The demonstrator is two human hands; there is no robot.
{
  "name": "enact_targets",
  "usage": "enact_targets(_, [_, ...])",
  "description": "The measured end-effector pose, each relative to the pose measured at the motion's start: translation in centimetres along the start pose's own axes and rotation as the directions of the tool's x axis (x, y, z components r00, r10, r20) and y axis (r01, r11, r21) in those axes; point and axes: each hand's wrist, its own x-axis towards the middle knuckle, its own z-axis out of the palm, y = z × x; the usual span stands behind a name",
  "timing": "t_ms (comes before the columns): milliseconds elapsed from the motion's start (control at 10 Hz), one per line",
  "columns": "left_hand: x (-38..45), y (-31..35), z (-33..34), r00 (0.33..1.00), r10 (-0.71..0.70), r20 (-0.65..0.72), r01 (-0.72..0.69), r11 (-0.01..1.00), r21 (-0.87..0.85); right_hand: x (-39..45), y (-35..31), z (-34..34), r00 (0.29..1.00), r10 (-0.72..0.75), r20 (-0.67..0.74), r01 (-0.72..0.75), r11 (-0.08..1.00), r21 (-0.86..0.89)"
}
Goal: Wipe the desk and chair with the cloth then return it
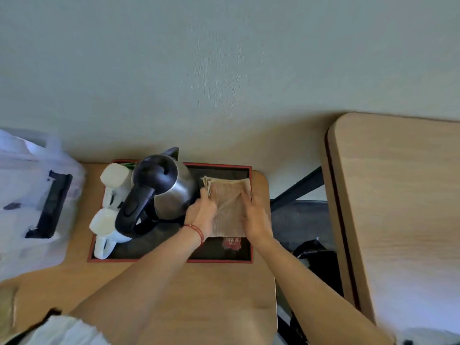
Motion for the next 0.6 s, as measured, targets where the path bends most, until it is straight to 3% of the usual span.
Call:
enact_targets(100, [1.4,0.7,1.6,0.999,-0.044,-0.02,0.047,0.97,0.239,1.6,0.8,0.9,0.999,-0.013,0.034,0.018,0.991,-0.133])
enact_targets(200, [1.6,0.6,3.3,0.992,0.092,-0.086,-0.041,0.883,0.468,1.2,1.4,1.9,0.997,-0.075,-0.035,0.054,0.909,-0.414])
enact_targets(300, [1.8,0.6,4.1,0.975,0.224,-0.017,-0.176,0.809,0.56,0.7,2.0,2.6,0.975,-0.22,0.026,0.203,0.837,-0.509])
enact_targets(400, [2.4,0.4,4.2,0.986,0.141,0.088,-0.163,0.722,0.673,0.9,2.3,2.9,0.975,-0.213,0.056,0.207,0.802,-0.561])
enact_targets(500, [2.3,0.1,4.5,0.99,0.077,0.122,-0.14,0.708,0.692,0.8,1.8,3.0,0.981,-0.181,0.068,0.187,0.797,-0.575])
enact_targets(600, [2.0,0.5,1.9,0.996,0.077,0.036,-0.084,0.844,0.529,0.9,0.9,1.9,0.995,-0.069,0.071,0.095,0.87,-0.483])
